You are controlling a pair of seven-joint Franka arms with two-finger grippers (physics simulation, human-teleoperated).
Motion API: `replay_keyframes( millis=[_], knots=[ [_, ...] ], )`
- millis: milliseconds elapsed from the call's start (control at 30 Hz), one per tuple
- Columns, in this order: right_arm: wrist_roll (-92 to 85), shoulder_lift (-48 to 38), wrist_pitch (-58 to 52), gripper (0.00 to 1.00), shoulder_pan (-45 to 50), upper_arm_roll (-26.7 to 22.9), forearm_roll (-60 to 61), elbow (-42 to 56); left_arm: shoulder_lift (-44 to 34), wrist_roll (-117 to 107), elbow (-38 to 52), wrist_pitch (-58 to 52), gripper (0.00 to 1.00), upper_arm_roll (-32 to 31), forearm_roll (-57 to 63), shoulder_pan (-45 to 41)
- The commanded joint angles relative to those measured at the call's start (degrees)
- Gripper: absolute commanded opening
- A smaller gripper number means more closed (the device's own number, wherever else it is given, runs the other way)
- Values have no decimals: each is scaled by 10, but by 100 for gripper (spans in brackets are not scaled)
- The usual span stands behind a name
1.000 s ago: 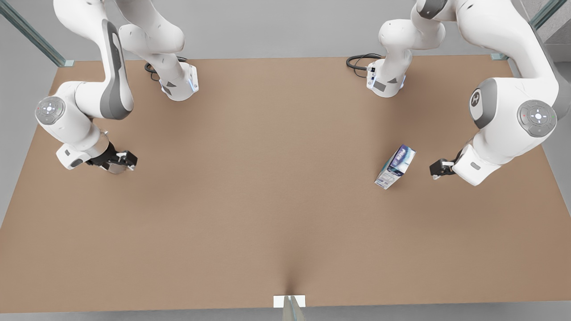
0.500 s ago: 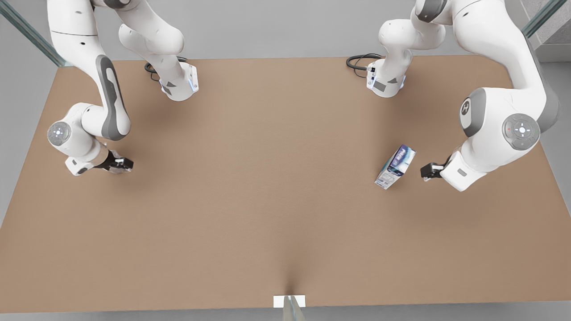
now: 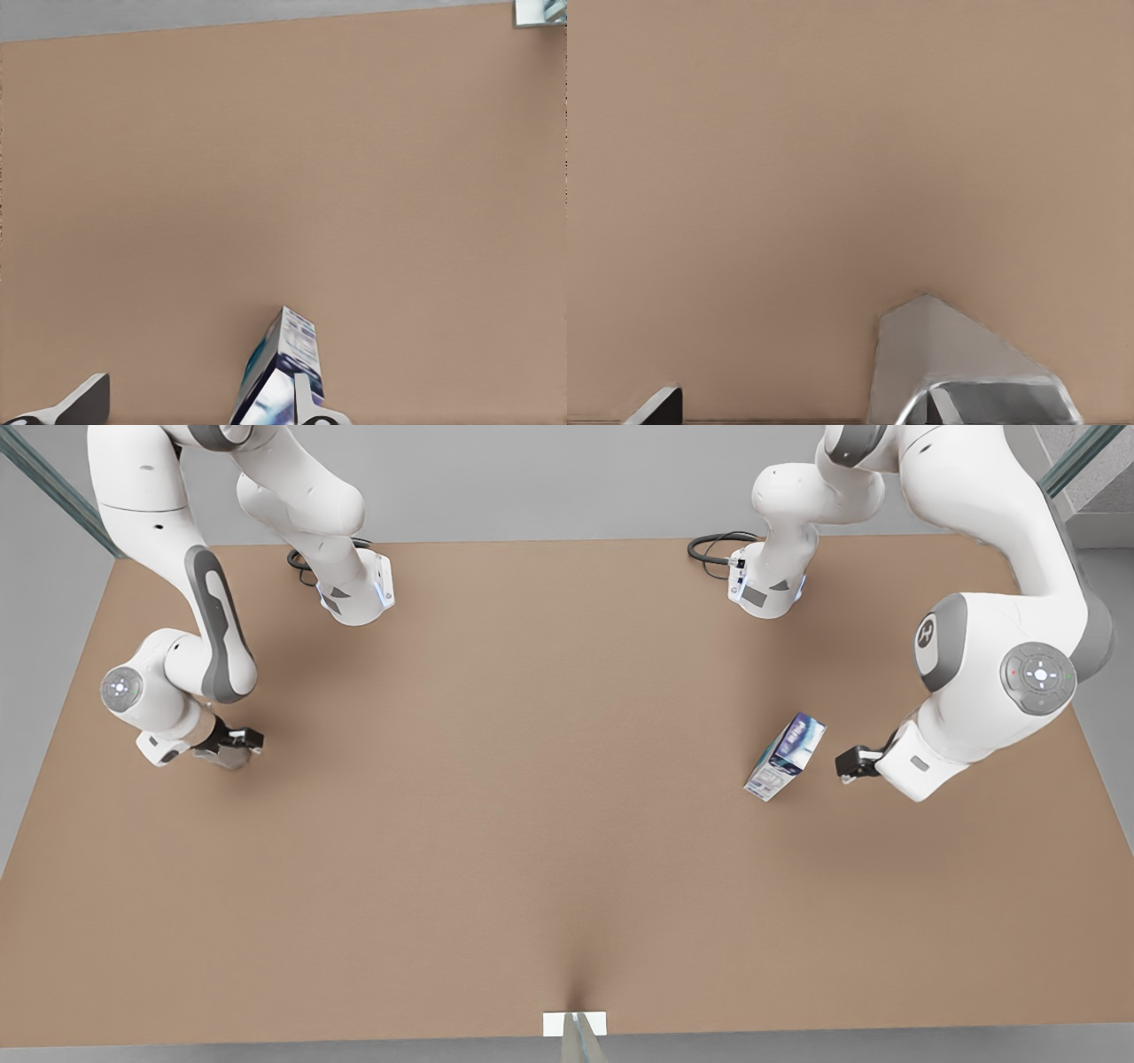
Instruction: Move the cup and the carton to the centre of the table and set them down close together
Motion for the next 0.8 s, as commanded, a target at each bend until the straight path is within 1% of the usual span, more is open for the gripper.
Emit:
replay_keyframes(
  millis=[0,200,267,300,333,367,400,433,467,600,767],
  knots=[
    [-1,-2,-1,100,-4,0,0,0,0,-1,0,0,100,0,0,0],
    [-5,2,1,100,-8,0,-10,-21,3,-2,0,0,100,0,0,0],
    [-6,1,1,68,-9,-1,-11,-26,4,-3,-1,0,100,0,-1,0],
    [-5,2,2,54,-10,-3,-26,-26,5,-3,-1,0,100,0,-8,0],
    [-5,4,6,44,-14,-4,-40,-26,7,-4,-2,-1,100,0,-12,-1],
    [-6,6,9,44,-17,-9,-60,-31,7,-3,-2,-1,100,0,-12,0],
    [-6,6,20,42,-17,-10,-61,-40,7,-3,-3,-1,100,0,-13,0],
    [-7,6,25,37,-17,-10,-61,-45,7,-3,-4,-1,100,0,-13,0],
    [-7,7,25,22,-17,-10,-65,-44,14,-4,-3,-1,100,0,-22,0],
    [-8,6,25,21,-21,-10,-90,-42,13,-3,-3,-1,100,0,-23,-1],
    [-8,5,24,21,-21,-10,-91,-41,10,0,-4,-1,100,0,-23,0]
  ],
)
